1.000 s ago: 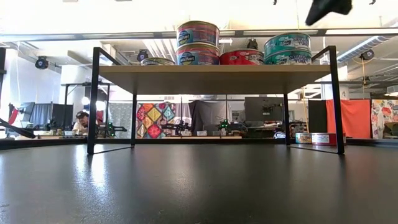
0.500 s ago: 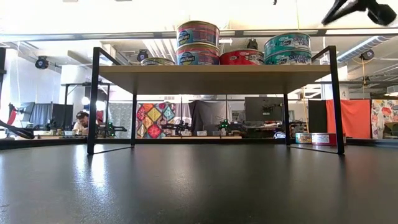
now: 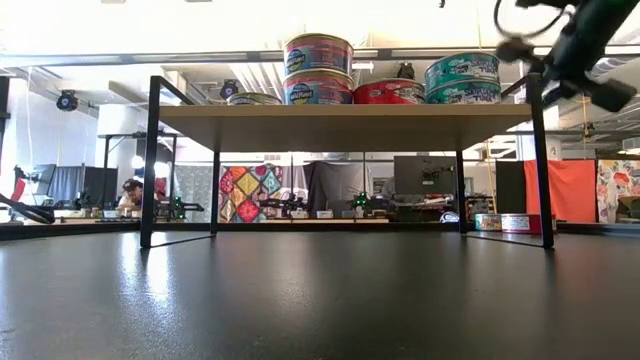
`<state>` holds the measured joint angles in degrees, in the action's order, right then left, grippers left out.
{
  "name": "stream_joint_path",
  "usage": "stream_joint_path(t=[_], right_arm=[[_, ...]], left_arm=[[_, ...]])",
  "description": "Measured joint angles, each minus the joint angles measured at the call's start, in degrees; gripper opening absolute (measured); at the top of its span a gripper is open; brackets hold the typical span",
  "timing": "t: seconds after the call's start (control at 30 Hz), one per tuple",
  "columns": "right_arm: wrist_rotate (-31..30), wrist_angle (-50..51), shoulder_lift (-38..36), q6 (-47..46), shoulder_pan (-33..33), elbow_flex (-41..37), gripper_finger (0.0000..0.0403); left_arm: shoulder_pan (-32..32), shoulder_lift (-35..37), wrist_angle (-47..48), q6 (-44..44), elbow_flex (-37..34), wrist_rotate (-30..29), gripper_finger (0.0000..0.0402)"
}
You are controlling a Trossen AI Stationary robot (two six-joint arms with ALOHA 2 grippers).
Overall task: Stack canned seafood by type on shelf
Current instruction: Stack the red tuna can on top of the red tuna can on the shelf
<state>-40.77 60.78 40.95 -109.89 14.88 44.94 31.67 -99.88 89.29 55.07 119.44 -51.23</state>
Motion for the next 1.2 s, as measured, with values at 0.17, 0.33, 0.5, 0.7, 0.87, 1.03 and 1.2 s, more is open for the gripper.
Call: stream_joint_path(t=[0.17, 0.33, 0.5, 0.7, 0.87, 1.03, 1.2], right_arm=[[6.5, -6.8, 0.0, 4.9, 13.3, -4.3, 0.0013], [20.3, -25.5, 2.6, 12.9, 25.6, -11.7, 0.0013], [21.2, -27.3, 6.5, 4.7, 31.0, -15.2, 0.0013], [18.4, -35.9, 13.7, 2.6, 32.8, -17.8, 0.0013], [19.2, -37.5, 19.9, 0.5, 34.9, -18.1, 0.0013], [20.1, -36.7, 21.4, -0.1, 33.3, -18.3, 0.0013], [20.1, -28.1, 19.0, -4.8, 27.0, -19.1, 0.0013]], left_arm=[[-2.1, 7.4, 1.1, -1.8, -5.4, -1.8, 0.0], [-4.3, 18.9, 0.7, -0.3, -18.6, -3.6, 0.0], [-6.0, 28.8, 0.3, 0.9, -29.5, -3.8, 0.0], [-7.7, 35.1, -4.0, -8.0, -34.1, -6.5, 0.0], [-10.4, 37.0, -7.4, -23.7, -33.3, -6.6, 0.0], [-12.3, 39.2, -6.6, -29.5, -33.0, -6.7, 0.0], [-12.3, 41.0, -6.1, -29.2, -33.0, -6.3, 0.0]])
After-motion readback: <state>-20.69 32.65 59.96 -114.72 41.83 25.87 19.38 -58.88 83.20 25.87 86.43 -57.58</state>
